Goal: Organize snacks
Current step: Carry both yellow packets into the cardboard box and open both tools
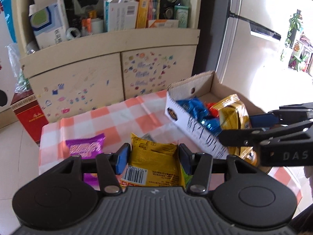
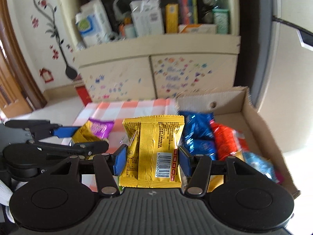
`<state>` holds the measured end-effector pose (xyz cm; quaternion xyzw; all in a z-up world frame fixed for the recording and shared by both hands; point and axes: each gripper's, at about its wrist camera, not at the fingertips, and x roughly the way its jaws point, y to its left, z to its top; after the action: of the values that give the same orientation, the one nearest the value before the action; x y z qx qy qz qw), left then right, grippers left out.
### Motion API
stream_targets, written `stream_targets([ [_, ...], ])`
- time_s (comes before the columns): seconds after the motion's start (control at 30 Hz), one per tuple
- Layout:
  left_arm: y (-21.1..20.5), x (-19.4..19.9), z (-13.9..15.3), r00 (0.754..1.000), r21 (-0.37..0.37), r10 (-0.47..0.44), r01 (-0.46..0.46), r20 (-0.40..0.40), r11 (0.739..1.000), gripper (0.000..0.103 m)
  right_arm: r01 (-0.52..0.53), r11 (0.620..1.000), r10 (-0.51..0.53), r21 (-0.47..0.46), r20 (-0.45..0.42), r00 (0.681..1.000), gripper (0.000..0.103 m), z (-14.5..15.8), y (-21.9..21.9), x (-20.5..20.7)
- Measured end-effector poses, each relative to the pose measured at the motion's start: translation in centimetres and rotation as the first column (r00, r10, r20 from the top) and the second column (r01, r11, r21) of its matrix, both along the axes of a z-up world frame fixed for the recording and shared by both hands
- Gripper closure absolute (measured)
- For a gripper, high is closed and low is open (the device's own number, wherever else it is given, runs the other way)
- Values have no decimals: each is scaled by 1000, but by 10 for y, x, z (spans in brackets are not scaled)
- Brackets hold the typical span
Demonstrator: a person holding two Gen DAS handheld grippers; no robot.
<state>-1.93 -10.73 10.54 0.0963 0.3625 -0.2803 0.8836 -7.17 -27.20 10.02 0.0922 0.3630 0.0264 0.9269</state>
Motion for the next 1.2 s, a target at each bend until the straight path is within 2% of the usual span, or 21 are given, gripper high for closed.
stream_targets([
  [0.33,-59,4,16,997,-41,-74,75,23,996,50,172,984,-175,39,80,981,41,20,-63,-17],
  [0.63,-116,6,11,991,-61,-134,134,10,989,50,313,945,-320,91,76,944,41,19,-102,-20],
  [0.9,-156,20,-6,992,-61,-128,127,-14,990,48,386,914,-394,129,42,918,41,14,-117,-15],
  [0.97,-165,23,-11,992,-50,-122,121,-15,991,44,407,903,-415,138,34,909,41,12,-122,-12],
  [1.07,-175,25,-15,993,-49,-117,116,-13,992,31,449,879,-457,159,13,890,40,8,-130,-9],
  [1.2,-178,22,-10,990,-45,-143,143,2,989,12,453,872,-464,185,16,886,30,8,-130,-11],
])
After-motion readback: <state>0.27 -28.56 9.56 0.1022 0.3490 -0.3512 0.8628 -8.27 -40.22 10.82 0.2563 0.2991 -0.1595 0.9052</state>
